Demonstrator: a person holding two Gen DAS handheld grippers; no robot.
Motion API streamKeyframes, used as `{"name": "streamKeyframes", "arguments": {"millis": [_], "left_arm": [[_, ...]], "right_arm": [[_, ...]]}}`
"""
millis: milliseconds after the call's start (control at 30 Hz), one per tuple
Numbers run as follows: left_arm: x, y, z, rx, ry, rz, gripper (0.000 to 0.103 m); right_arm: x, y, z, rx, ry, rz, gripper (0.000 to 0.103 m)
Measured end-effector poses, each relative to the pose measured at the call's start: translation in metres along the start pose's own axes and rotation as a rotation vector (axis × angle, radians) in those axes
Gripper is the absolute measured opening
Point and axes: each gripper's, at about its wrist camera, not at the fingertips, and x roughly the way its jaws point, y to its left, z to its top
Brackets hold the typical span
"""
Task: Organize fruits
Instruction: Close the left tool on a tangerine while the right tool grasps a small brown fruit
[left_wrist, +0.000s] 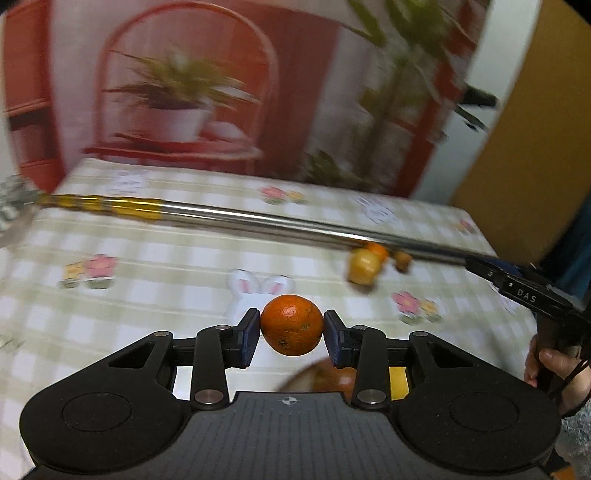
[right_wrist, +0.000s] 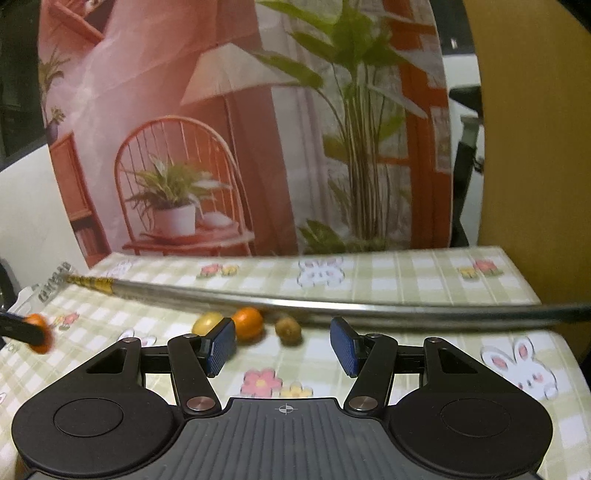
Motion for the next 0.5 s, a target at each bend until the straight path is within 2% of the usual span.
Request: {"name": "streamKeyframes", "arguments": {"millis": [167, 500], "left_arm": [[-0.005, 0.022, -0.007, -0.098, -0.021, 0.037, 0.039], [0.012, 0.038, -0.022, -0.151, 0.014, 0.057, 0.039]], "right_arm": [[0.033, -0.005, 0.0, 0.009, -0.028, -0.01, 0.054], [0.111, -0.001, -0.006, -0.05, 0.08, -0.066, 0.044]]}}
